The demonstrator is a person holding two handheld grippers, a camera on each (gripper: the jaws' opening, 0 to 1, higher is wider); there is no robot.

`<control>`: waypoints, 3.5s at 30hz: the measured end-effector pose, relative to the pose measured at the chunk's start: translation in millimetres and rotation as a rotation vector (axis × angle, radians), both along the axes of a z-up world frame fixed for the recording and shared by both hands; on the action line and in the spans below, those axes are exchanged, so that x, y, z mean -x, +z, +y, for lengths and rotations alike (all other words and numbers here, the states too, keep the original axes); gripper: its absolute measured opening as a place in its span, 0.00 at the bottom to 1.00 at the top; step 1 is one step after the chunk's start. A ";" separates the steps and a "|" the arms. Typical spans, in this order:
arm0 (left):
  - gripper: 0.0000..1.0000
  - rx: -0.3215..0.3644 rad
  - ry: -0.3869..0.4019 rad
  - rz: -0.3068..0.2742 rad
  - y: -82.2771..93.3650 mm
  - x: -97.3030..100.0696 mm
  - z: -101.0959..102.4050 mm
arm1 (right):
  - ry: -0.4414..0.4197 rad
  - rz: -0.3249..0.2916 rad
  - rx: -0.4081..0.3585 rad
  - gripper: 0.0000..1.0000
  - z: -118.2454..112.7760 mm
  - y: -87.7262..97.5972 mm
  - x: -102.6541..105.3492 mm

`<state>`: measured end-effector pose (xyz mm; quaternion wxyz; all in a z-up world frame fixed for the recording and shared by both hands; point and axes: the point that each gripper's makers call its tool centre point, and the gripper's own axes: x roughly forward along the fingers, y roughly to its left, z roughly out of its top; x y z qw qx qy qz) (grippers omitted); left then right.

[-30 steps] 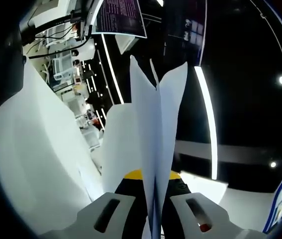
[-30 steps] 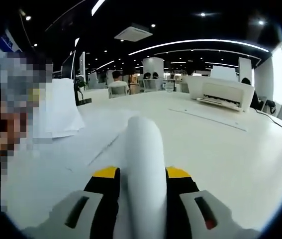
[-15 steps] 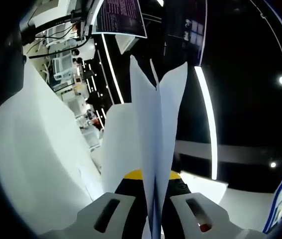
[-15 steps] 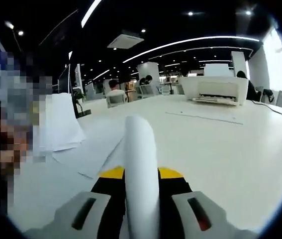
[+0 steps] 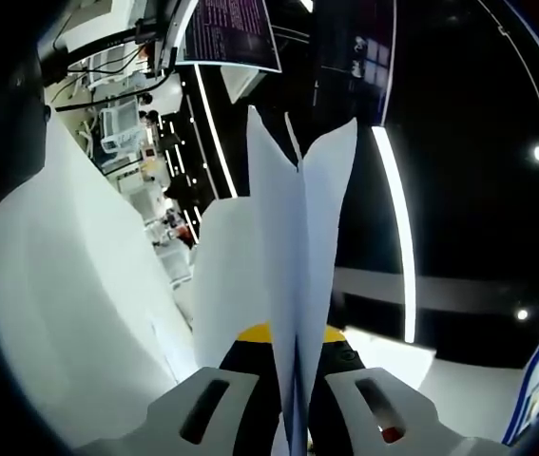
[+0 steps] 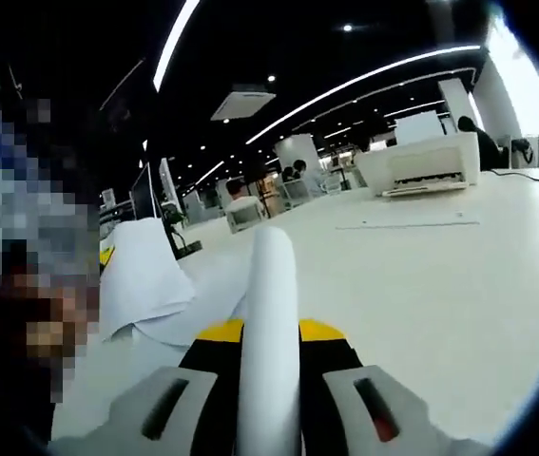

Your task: Organize the stack of printing papers by aligning and flattening the scattered papers on the table

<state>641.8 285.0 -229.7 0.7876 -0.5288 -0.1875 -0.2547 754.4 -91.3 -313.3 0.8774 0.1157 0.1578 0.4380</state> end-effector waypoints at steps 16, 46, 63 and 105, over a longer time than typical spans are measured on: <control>0.07 -0.002 0.002 0.001 -0.4 -0.2 -0.1 | 0.001 -0.022 -0.252 0.12 -21.0 33.9 6.7; 0.07 -0.001 0.005 0.001 -0.1 0.0 -0.2 | -0.155 -0.024 -0.554 0.08 -60.7 66.0 16.8; 0.07 -0.001 0.004 0.002 -0.2 -0.2 -0.1 | -0.222 -0.019 -0.691 0.05 -93.9 76.5 -0.6; 0.07 0.000 0.004 0.000 0.7 1.0 -0.4 | -0.095 -0.110 -0.927 0.03 -56.2 163.4 40.5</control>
